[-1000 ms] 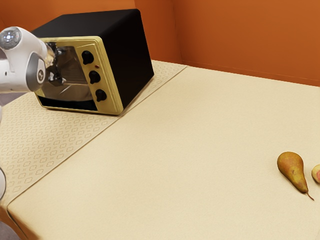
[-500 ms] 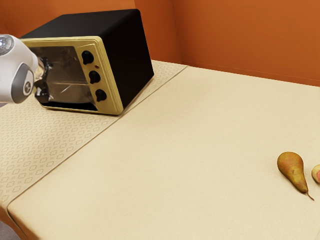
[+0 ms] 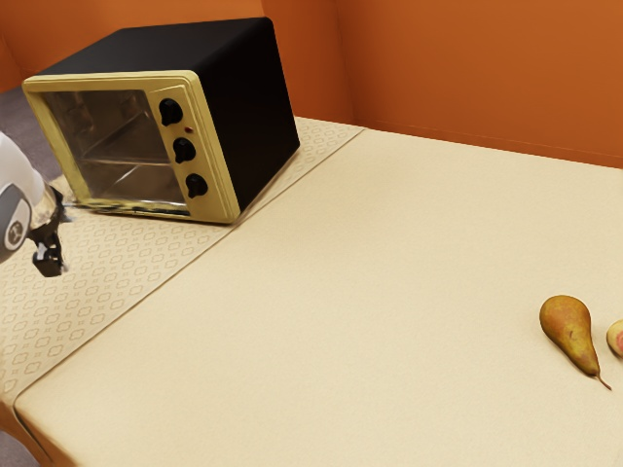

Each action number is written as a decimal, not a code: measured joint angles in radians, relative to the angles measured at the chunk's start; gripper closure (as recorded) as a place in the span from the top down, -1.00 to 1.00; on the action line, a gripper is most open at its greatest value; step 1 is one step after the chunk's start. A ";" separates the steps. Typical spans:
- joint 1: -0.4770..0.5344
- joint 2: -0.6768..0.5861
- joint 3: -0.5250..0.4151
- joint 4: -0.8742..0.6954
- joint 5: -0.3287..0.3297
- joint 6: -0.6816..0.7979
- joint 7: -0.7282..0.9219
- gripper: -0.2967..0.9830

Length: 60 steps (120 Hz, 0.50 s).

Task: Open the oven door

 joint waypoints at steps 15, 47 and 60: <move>0.017 -0.235 0.001 -0.243 0.033 0.003 -0.032 0.53; -0.458 -0.347 0.007 0.126 -0.245 -0.506 -0.160 0.53; -0.572 -0.326 0.001 0.166 -0.355 -0.715 -0.210 0.53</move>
